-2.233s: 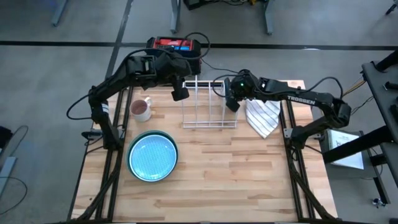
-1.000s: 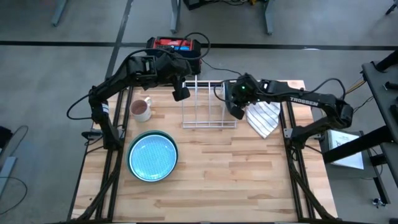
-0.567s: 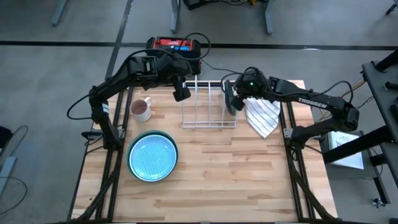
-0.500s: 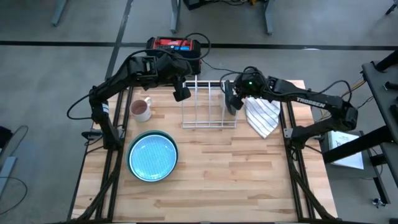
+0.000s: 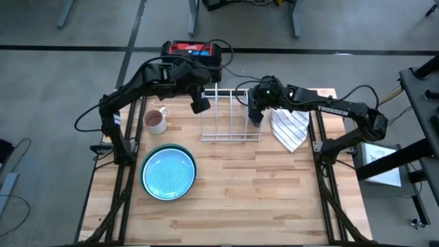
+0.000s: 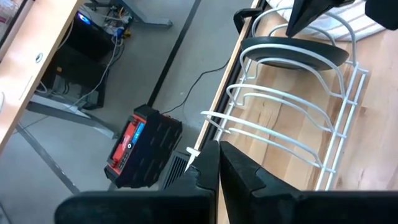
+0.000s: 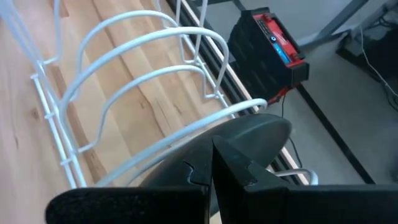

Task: Sort dishes
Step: Put the black plate in the dishwasher rack, then put the blue and white patterned plate in the dishwasher rack

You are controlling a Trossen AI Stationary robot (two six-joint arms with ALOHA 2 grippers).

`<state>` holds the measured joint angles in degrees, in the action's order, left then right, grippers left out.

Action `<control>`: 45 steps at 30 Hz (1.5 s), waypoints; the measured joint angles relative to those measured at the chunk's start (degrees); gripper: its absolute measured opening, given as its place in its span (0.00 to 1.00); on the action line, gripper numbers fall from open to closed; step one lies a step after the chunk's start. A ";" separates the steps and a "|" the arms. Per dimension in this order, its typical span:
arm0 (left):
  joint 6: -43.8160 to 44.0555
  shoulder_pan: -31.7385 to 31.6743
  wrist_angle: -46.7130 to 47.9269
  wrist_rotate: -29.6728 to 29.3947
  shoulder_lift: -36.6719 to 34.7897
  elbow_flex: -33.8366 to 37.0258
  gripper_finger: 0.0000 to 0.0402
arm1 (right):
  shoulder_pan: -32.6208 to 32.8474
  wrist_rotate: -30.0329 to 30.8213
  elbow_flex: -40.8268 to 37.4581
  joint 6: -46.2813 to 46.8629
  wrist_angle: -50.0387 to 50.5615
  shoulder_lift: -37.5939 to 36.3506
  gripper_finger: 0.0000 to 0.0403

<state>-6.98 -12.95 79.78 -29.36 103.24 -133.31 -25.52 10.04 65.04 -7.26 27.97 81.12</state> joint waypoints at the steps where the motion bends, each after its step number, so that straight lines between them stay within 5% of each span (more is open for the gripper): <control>1: 0.00 0.00 0.01 0.00 0.00 0.04 0.00 | 0.00 0.00 -0.01 0.09 -0.01 0.08 0.00; 33: 2.93 -0.02 -0.48 -3.11 0.28 7.31 0.00 | 2.05 -3.16 -1.97 -1.41 10.12 -1.14 0.00; 45: 6.51 2.01 -0.69 -3.08 0.26 10.87 0.00 | 2.03 -2.95 -2.04 0.08 12.78 -12.32 0.00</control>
<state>-0.47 -10.94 79.08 -32.45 103.50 -122.44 -23.49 7.09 63.00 -7.18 40.75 68.80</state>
